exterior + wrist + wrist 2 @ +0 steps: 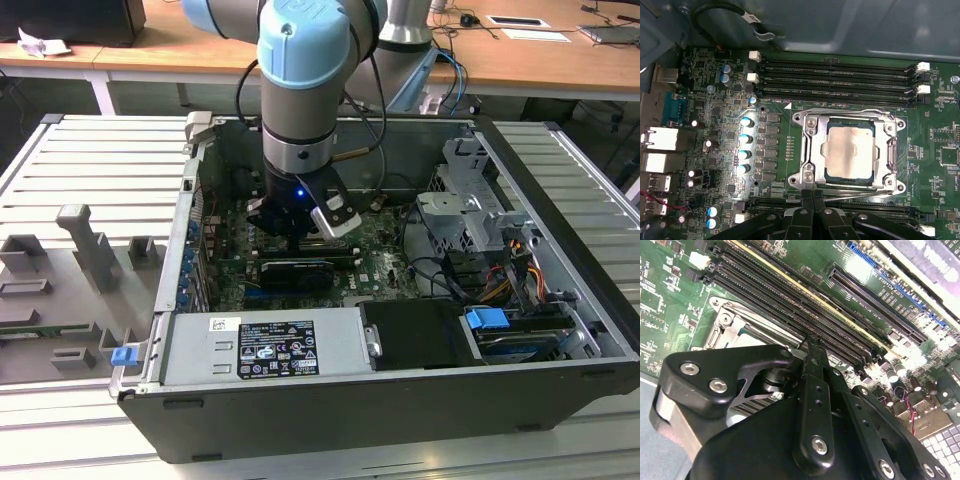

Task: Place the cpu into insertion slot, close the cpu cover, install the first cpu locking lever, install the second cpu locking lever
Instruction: 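Install the second cpu locking lever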

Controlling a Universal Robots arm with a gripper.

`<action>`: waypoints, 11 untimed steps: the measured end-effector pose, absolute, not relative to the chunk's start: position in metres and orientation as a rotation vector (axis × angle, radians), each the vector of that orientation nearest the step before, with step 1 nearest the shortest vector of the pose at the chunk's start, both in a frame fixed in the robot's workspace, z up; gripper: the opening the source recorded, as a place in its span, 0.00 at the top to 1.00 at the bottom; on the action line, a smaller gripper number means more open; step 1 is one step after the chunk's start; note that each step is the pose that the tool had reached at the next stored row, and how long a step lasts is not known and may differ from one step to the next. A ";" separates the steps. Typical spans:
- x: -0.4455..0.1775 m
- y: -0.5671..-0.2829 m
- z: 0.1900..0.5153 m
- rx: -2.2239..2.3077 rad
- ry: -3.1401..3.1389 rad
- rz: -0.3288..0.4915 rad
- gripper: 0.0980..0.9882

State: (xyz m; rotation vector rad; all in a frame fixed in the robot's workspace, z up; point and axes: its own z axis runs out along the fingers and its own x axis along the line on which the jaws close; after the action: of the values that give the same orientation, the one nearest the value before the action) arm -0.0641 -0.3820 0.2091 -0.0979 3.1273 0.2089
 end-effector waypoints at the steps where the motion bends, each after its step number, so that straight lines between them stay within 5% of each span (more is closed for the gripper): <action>1: -0.064 -0.382 0.209 -0.098 3.127 0.209 0.99; 11: -0.069 -0.384 0.207 -0.098 3.125 0.229 0.99</action>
State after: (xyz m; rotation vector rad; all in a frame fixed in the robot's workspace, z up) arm -0.0691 -0.3841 0.2071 -0.0980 3.1254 0.2292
